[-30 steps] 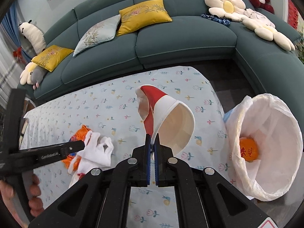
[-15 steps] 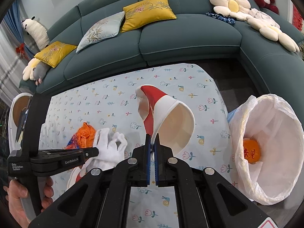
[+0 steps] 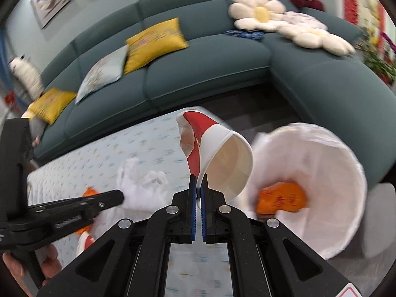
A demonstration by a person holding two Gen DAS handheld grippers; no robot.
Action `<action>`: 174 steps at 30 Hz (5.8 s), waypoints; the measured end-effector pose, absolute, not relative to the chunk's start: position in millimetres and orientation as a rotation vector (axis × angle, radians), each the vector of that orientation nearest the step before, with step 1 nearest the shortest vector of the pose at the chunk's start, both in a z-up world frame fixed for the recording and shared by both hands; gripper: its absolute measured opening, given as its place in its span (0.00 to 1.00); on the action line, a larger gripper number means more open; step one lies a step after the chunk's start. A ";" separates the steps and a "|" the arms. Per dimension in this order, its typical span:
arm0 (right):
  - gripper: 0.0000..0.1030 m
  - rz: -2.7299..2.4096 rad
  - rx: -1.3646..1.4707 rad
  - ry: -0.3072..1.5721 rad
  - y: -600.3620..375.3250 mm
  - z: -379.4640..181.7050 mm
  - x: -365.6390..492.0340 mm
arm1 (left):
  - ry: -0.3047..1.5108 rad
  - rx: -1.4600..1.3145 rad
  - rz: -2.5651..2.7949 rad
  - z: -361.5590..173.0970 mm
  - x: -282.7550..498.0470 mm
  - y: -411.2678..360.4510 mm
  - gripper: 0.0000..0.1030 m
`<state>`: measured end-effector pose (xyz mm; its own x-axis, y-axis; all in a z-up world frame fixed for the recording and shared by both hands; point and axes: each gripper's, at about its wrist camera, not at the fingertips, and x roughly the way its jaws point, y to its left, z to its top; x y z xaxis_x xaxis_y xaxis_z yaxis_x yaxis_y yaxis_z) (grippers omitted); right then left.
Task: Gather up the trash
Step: 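Carry the glove and cup to the wastebasket and release them, then move both open grippers back toward the snack wrapper and second cup, then grasp the orange snack wrapper with the left gripper while the right grasps the red-white cup, then carry the wrapper and cup to the wastebasket and open both grippers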
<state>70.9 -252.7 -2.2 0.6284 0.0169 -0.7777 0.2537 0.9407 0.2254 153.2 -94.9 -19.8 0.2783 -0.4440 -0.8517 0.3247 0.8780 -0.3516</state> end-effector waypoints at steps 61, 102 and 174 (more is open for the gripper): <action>0.35 0.192 0.069 1.017 -87.0 7.2 59.4 | 1.141 0.104 -0.178 -15.4 141.5 30.9 0.45; 0.13 0.337 -0.002 1.361 15.0 -96.9 83.7 | 1.422 -0.160 -0.156 -130.3 159.8 148.8 0.34; 0.11 -0.408 0.355 0.875 -364.2 -0.2 4.8 | 1.067 0.044 -0.647 -7.5 108.1 -206.3 0.10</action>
<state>4.8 -364.2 -0.2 0.5738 -0.1976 -0.7948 0.4819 0.8661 0.1326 108.1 -206.3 -7.5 0.3177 -0.4709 -0.8230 0.5121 0.8157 -0.2690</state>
